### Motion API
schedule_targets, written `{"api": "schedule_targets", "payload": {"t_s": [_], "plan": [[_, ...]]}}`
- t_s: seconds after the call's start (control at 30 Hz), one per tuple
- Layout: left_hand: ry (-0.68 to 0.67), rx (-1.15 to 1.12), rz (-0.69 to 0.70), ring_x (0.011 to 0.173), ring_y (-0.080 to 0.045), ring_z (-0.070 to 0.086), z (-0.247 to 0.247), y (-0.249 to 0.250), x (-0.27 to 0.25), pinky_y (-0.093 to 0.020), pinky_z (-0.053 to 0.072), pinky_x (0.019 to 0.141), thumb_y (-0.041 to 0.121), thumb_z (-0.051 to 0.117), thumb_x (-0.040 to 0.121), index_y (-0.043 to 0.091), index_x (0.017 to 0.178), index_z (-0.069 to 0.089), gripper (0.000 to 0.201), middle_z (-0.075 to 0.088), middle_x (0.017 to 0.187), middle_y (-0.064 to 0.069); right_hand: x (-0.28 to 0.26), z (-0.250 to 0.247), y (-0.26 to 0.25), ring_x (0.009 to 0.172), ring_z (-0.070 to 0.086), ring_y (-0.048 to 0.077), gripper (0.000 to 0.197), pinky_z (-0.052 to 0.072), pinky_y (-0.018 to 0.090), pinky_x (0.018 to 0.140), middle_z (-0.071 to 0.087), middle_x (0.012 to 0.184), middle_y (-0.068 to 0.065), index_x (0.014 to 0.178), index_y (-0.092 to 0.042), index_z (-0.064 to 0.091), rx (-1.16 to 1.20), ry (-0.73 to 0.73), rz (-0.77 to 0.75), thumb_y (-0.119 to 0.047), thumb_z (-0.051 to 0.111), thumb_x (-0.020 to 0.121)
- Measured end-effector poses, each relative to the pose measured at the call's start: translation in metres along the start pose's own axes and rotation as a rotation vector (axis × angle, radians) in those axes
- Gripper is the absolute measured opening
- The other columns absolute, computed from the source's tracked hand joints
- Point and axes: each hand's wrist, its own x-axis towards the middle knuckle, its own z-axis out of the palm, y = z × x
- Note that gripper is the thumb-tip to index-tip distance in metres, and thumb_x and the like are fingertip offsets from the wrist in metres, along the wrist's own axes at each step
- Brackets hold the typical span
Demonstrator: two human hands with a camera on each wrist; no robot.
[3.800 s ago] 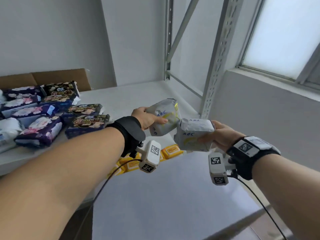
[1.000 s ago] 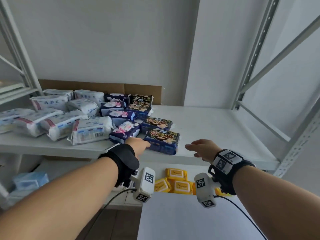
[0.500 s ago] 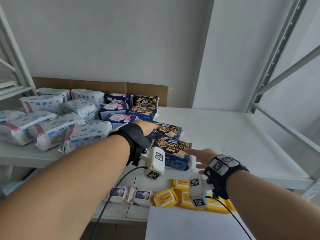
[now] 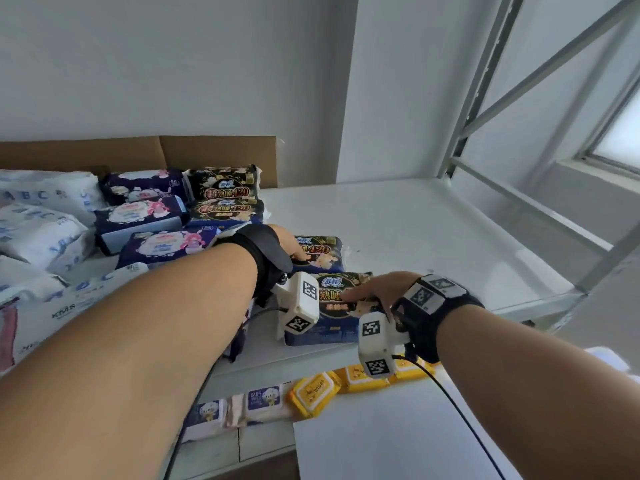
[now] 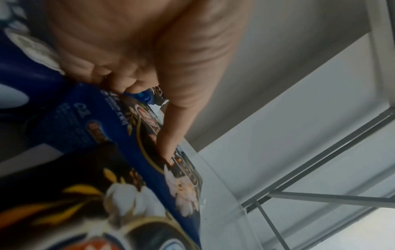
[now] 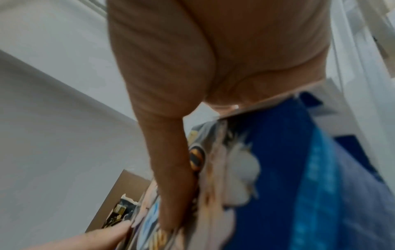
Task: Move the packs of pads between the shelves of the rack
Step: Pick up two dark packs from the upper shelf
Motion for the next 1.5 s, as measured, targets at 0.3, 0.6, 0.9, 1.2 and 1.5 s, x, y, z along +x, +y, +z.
{"api": "schedule_targets", "payload": {"t_s": [0.3, 0.6, 0.9, 1.2, 1.5], "plan": [[-0.27, -0.269, -0.035, 0.063, -0.021, 0.059, -0.005, -0.002, 0.01, -0.03, 0.05, 0.066, 0.019, 0.071, 0.082, 0.005, 0.086, 0.063, 0.016, 0.066, 0.072, -0.007, -0.004, 0.006, 0.01, 0.045, 0.063, 0.016, 0.025, 0.046, 0.018, 0.04, 0.072, 0.067, 0.006, 0.086, -0.009, 0.065, 0.189, -0.034, 0.013, -0.023, 0.08, 0.073], [0.0, -0.374, -0.003, 0.101, -0.023, 0.06, 0.015, -0.002, 0.0, -0.026, 0.047, 0.083, 0.041, 0.081, 0.066, -0.002, 0.126, 0.051, 0.079, 0.062, 0.115, -0.011, -0.017, 0.0, 0.033, 0.107, 0.064, 0.039, 0.047, 0.044, 0.053, 0.101, 0.07, 0.108, 0.02, 0.104, -0.003, 0.067, 0.194, -0.058, -0.063, -0.017, 0.084, 0.063], [0.221, -0.81, 0.252, 0.112, -0.025, 0.059, 0.063, 0.03, -0.065, -0.036, 0.045, 0.101, 0.021, 0.081, 0.071, 0.003, 0.123, 0.055, 0.061, 0.064, 0.121, -0.011, -0.054, -0.046, 0.1, 0.108, 0.059, 0.048, 0.052, 0.042, 0.061, 0.099, 0.068, 0.107, 0.026, 0.097, -0.001, 0.069, 0.119, -0.062, -0.235, 0.004, 0.078, 0.045], [0.257, -0.94, 0.31, 0.105, -0.023, 0.06, 0.148, 0.134, -0.183, -0.032, 0.045, 0.093, 0.029, 0.07, 0.082, 0.008, 0.119, 0.057, 0.045, 0.064, 0.116, -0.008, -0.127, -0.146, 0.222, 0.077, 0.07, 0.03, 0.042, 0.06, 0.04, 0.064, 0.07, 0.091, 0.017, 0.094, -0.01, 0.058, 0.156, -0.049, -0.354, 0.021, 0.065, 0.066], [0.137, -0.937, 0.181, 0.099, -0.029, 0.063, 0.226, 0.207, -0.23, -0.037, 0.055, 0.083, 0.001, 0.079, 0.071, -0.002, 0.12, 0.057, 0.053, 0.064, 0.114, -0.015, -0.167, -0.213, 0.301, 0.098, 0.065, 0.028, 0.057, 0.055, 0.038, 0.087, 0.068, 0.107, 0.009, 0.114, -0.014, 0.058, -0.135, 0.077, -0.342, 0.008, 0.075, 0.064]]}}
